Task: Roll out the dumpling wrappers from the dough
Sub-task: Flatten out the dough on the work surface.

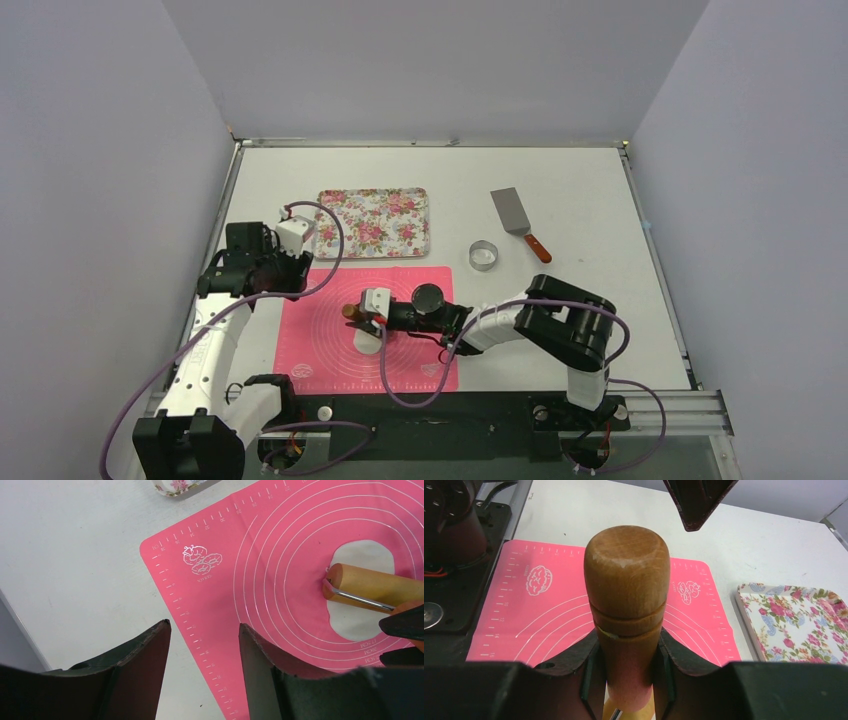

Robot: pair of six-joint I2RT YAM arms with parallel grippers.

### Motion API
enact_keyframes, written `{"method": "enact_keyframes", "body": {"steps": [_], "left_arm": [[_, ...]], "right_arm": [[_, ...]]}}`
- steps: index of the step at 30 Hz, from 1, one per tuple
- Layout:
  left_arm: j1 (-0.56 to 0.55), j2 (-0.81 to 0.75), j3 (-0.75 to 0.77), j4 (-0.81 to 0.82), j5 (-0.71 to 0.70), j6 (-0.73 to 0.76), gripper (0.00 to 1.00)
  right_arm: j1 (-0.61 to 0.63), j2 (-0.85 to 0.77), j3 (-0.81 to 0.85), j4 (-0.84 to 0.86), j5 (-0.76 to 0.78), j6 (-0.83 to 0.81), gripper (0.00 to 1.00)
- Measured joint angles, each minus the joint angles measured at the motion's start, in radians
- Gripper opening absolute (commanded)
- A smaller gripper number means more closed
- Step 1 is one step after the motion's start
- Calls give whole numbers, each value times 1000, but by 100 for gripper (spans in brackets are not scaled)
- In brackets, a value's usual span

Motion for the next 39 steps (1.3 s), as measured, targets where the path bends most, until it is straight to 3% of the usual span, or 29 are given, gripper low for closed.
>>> {"method": "enact_keyframes", "body": {"steps": [11, 20, 29, 39], "left_arm": [[0, 0, 6, 0, 0, 0, 51], [0, 0, 13, 0, 0, 1, 51], [0, 0, 13, 1, 6, 1, 51], [0, 0, 13, 2, 30, 3, 51]], "right_arm": [[6, 69, 55, 68, -125, 160, 0], [-19, 73, 38, 108, -105, 249, 0], [-22, -31, -117, 164, 134, 514, 0], [32, -18, -182, 274, 441, 682, 0]]}}
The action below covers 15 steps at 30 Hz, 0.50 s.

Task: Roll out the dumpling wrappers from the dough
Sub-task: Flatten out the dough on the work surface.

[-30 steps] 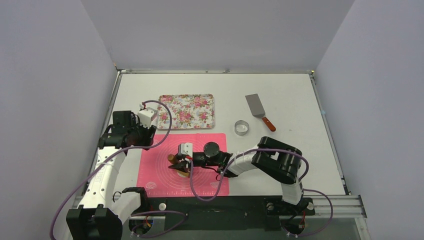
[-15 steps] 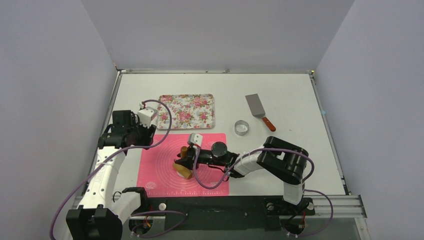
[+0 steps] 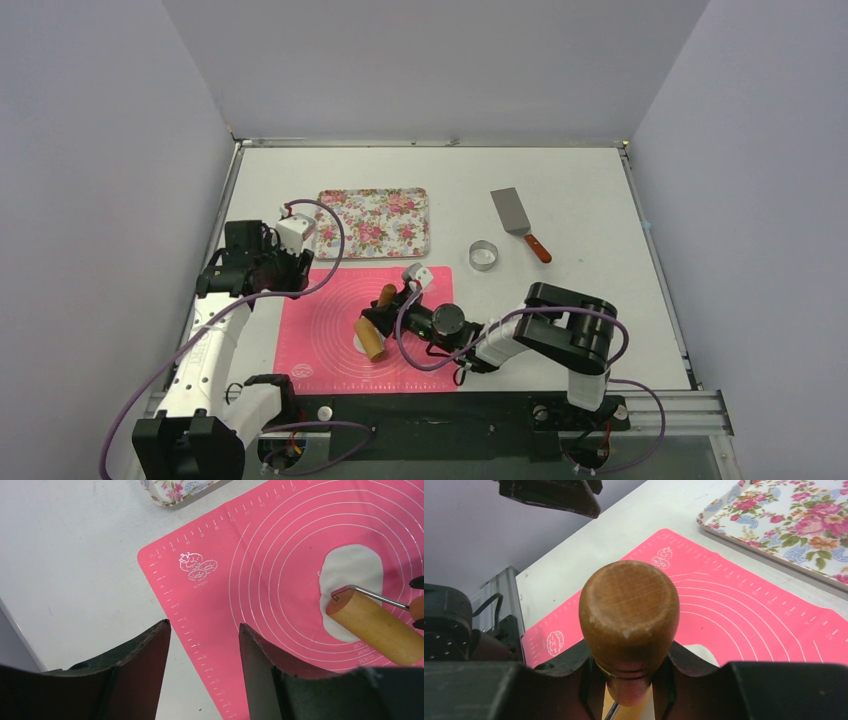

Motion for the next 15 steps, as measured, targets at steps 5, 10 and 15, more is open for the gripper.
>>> {"method": "enact_keyframes", "body": {"steps": [5, 10, 15], "left_arm": [[0, 0, 0, 0, 2, 1, 51], [0, -1, 0, 0, 8, 0, 51], [0, -1, 0, 0, 16, 0, 51]], "right_arm": [[13, -2, 13, -22, 64, 5, 0], [17, -4, 16, -32, 70, -3, 0], [9, 21, 0, 28, 70, 11, 0]]}}
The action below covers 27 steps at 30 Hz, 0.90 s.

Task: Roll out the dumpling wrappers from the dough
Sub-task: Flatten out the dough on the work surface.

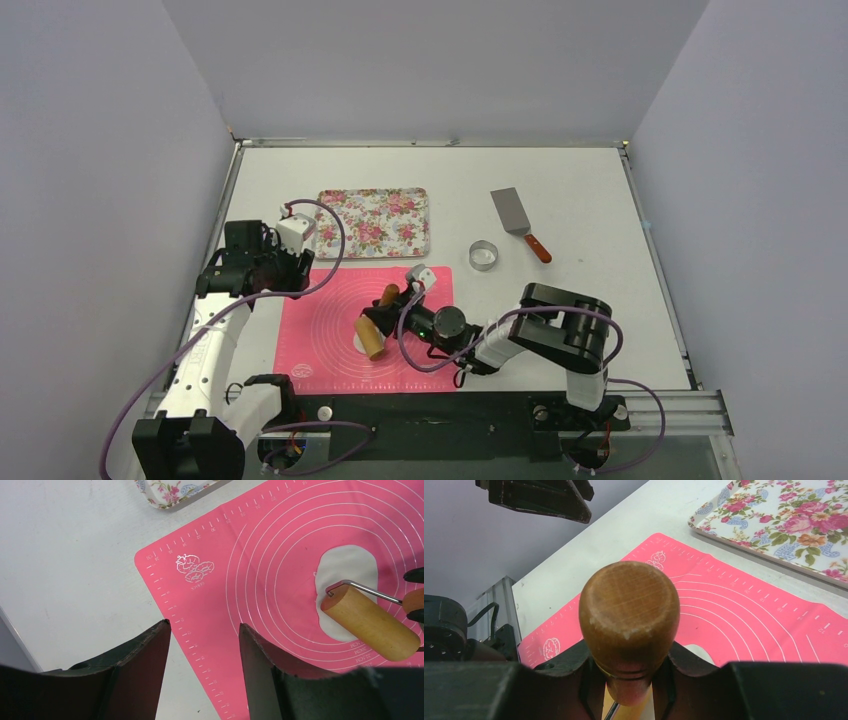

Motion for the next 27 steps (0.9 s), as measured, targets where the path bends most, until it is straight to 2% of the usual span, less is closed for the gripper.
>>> {"method": "enact_keyframes", "body": {"steps": [7, 16, 23, 27], "left_arm": [[0, 0, 3, 0, 0, 0, 51], [0, 0, 3, 0, 0, 0, 51], [0, 0, 3, 0, 0, 0, 51], [0, 0, 3, 0, 0, 0, 51]], "right_arm": [[-21, -8, -97, 108, 45, 2, 0], [-55, -79, -163, 80, 82, -14, 0], [-46, -65, -16, -95, 39, -45, 0], [-40, -23, 63, -140, 6, -49, 0]]}}
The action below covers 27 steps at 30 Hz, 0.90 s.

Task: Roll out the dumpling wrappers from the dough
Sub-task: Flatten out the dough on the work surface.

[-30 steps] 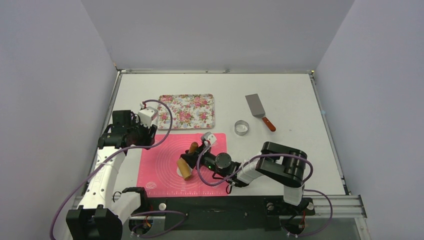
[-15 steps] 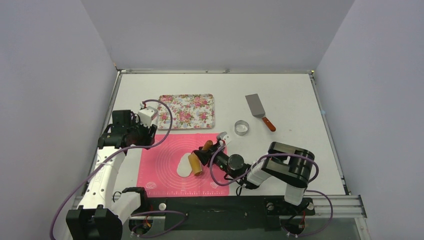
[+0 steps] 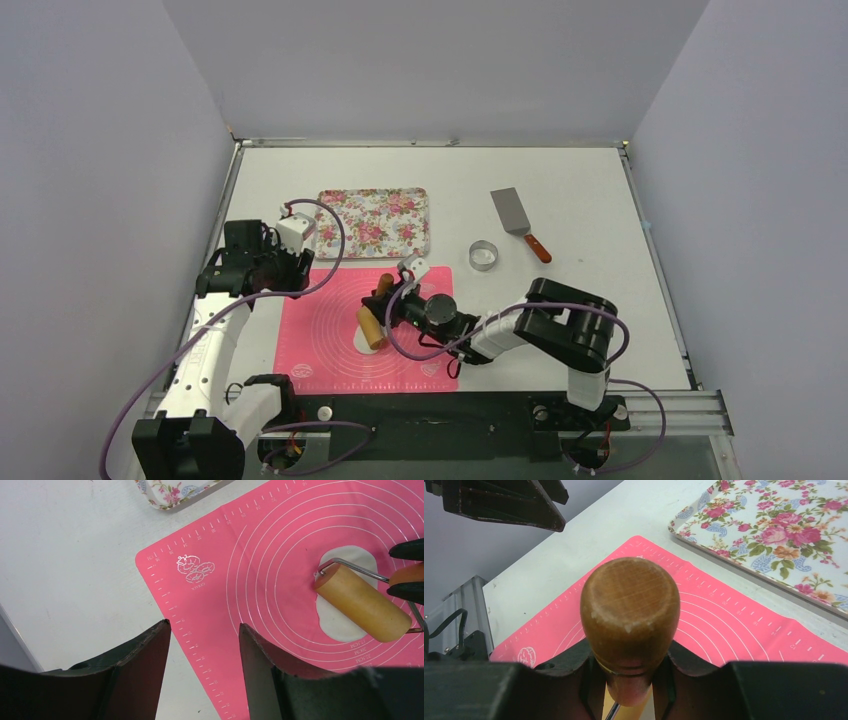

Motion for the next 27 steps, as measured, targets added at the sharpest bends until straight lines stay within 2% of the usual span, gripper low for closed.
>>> {"method": "enact_keyframes", "body": {"steps": [7, 15, 19, 27], "left_arm": [[0, 0, 10, 0, 0, 0, 51], [0, 1, 13, 1, 0, 0, 51], [0, 2, 13, 2, 0, 0, 51], [0, 2, 13, 2, -14, 2, 51]], "right_arm": [[-5, 28, 19, 12, -21, 14, 0], [-67, -22, -115, 98, -18, 58, 0], [-70, -29, -122, 95, -15, 56, 0], [-21, 35, 23, 5, -45, 43, 0]]}}
